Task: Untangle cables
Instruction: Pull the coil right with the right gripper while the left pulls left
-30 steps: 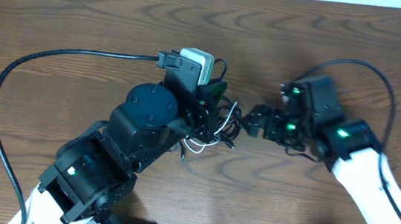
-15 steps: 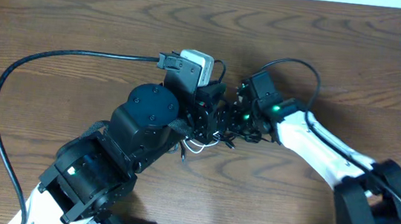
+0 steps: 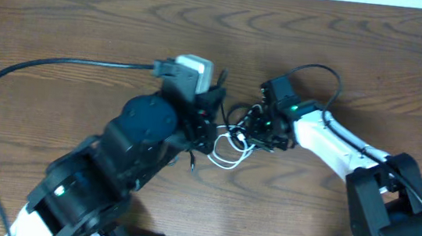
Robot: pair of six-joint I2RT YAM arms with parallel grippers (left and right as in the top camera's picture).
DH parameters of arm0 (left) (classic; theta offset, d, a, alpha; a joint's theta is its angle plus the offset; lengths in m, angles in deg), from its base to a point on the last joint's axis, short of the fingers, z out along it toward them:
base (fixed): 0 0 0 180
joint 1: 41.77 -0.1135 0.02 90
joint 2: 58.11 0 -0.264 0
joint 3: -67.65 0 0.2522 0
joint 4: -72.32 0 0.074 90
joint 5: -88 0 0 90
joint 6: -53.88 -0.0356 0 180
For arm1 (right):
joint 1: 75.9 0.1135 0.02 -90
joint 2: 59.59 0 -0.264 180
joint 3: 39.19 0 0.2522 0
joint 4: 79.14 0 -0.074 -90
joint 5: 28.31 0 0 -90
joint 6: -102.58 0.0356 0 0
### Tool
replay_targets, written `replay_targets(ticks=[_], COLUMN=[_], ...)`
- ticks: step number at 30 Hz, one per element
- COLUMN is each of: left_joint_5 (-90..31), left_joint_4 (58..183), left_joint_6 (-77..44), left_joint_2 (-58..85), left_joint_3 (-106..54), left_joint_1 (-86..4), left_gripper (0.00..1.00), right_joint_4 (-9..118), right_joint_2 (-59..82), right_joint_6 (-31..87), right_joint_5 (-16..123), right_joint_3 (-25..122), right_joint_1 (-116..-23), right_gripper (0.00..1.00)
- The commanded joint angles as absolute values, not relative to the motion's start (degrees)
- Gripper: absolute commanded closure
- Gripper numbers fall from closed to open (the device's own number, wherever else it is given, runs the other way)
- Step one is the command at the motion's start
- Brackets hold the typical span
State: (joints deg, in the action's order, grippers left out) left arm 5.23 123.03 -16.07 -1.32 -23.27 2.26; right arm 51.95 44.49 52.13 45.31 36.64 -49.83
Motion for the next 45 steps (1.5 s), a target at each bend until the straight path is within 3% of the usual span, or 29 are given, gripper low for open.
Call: replay_targets(ticks=[1, 7, 19, 35, 45], left_joint_5=[19.87, 37.75, 48.24, 52.15, 55.5], left_joint_4=[125.39, 132.28, 135.95, 142.73, 145.66], left_joint_6=[-13.21, -5.36, -0.94, 5.07, 6.46], left_joint_2=[-5.47, -10.56, -15.61, -15.68, -15.7], left_joint_3=[-23.47, -23.47, -23.47, -23.47, -23.47], left_joint_1=[2.02, 2.02, 2.0, 1.91, 1.91], left_gripper=[0.92, 0.92, 0.92, 0.92, 0.92], right_joint_4=[48.91, 41.37, 36.58, 30.51, 29.96], right_joint_2=[41.19, 32.55, 15.94, 23.09, 29.56], right_joint_6=[47.32, 41.05, 38.64, 48.04, 49.09], right_joint_5=[49.4, 51.85, 77.16, 91.6, 92.33], right_joint_3=[39.15, 45.34, 51.43, 50.95, 50.95], right_joint_1=[-54.64, -62.31, -65.94, -65.96, -66.51], right_gripper=[0.99, 0.99, 0.99, 0.98, 0.98])
